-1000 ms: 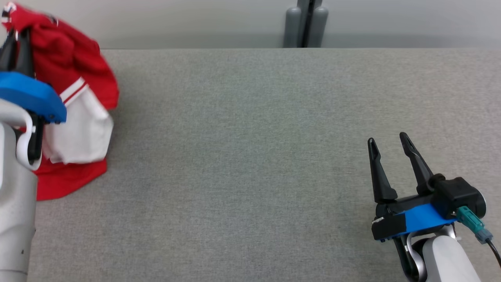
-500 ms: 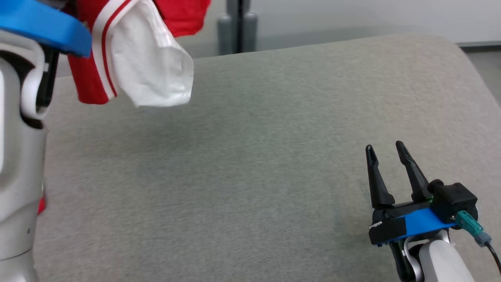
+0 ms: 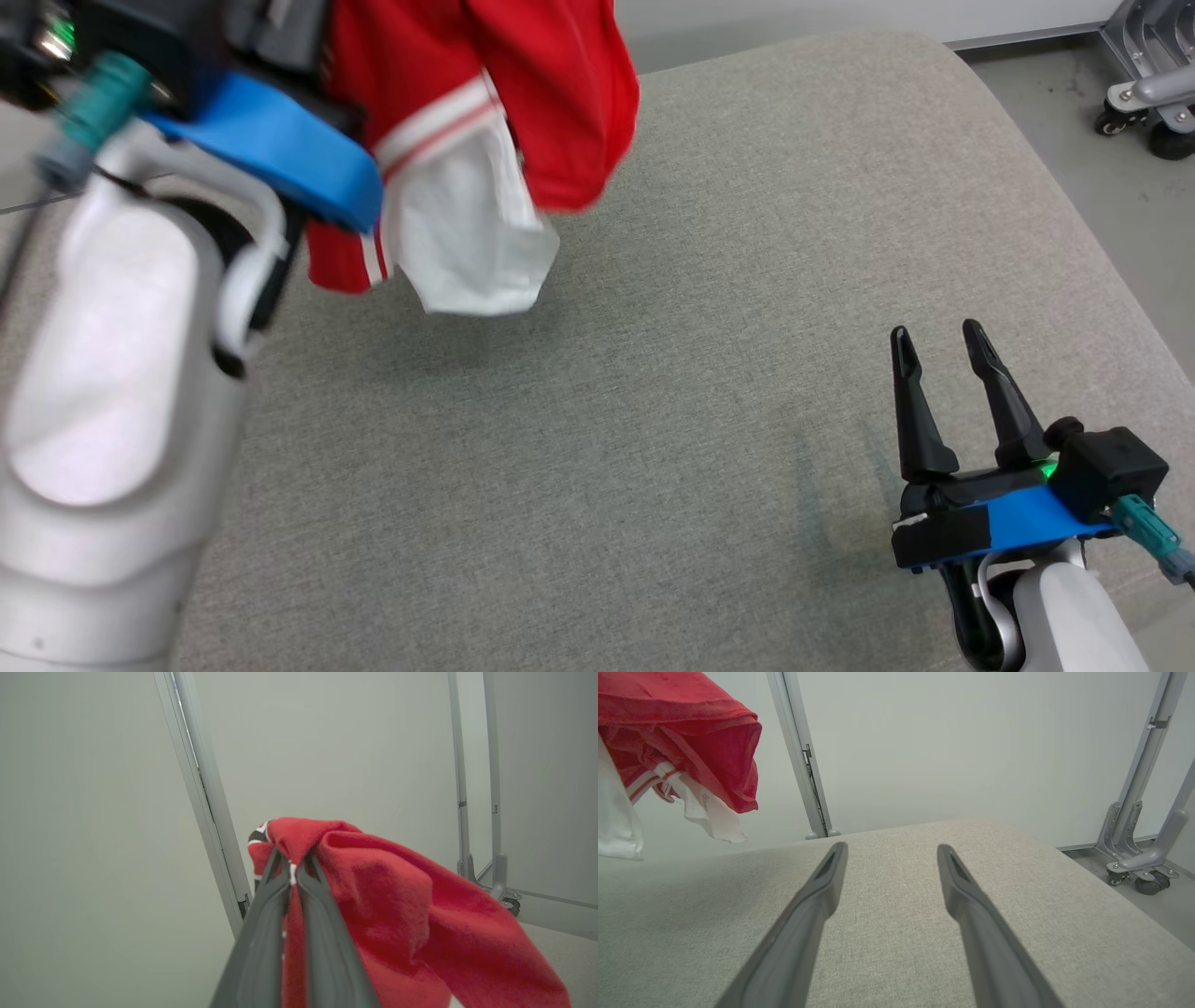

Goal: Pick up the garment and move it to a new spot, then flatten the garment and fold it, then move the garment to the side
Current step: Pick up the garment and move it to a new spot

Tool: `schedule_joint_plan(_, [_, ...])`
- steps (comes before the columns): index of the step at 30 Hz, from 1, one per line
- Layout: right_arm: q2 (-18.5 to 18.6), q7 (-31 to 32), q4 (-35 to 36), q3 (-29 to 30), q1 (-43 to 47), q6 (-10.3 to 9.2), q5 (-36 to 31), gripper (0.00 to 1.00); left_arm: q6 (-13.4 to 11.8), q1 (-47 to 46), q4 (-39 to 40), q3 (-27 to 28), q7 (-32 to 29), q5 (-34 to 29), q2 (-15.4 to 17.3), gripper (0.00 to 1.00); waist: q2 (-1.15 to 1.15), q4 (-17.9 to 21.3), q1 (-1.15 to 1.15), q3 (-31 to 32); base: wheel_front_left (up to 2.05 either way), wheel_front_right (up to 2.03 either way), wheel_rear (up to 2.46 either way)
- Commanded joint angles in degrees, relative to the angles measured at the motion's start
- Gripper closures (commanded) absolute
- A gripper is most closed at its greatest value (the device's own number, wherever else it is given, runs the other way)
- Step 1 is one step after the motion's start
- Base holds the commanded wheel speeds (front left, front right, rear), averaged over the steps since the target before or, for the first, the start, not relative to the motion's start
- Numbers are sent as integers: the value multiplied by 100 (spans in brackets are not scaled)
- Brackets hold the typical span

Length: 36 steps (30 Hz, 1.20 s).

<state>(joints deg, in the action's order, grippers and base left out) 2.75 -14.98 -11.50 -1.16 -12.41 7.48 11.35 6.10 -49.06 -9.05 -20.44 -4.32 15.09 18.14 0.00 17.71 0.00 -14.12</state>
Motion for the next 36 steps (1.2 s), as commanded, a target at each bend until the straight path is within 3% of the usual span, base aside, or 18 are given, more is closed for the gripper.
schedule_joint_plan(1, [25,-30,36,25,26,3,11,0,22,137,-44,-38,57,6,-18,100,0,-10,0,-2,0,0,0])
schedule_joint_plan(18, [25,-31,-51,-36,57,3,-92,0,104,1949,-1863,-1272,884,381,-995,100,0,-235,0,113,0,0,0])
schedule_joint_plan(19, [25,-31,-61,-38,57,3,-102,0,105,1973,-1965,-1326,946,419,-1054,76,0,-259,0,128,0,0,0])
schedule_joint_plan(20, [25,-31,-75,-45,56,3,-108,0,110,1968,-2039,-1376,1030,409,-1086,0,0,-278,0,143,0,0,0])
schedule_joint_plan(26, [25,-30,-152,-40,103,3,-159,0,14,1826,-2167,-1300,1698,436,-1206,0,0,-493,0,359,0,0,0])
schedule_joint_plan(36, [26,-28,-179,-52,251,3,-239,0,-448,2261,-1506,-474,1952,493,-783,0,0,-950,0,723,0,0,0])
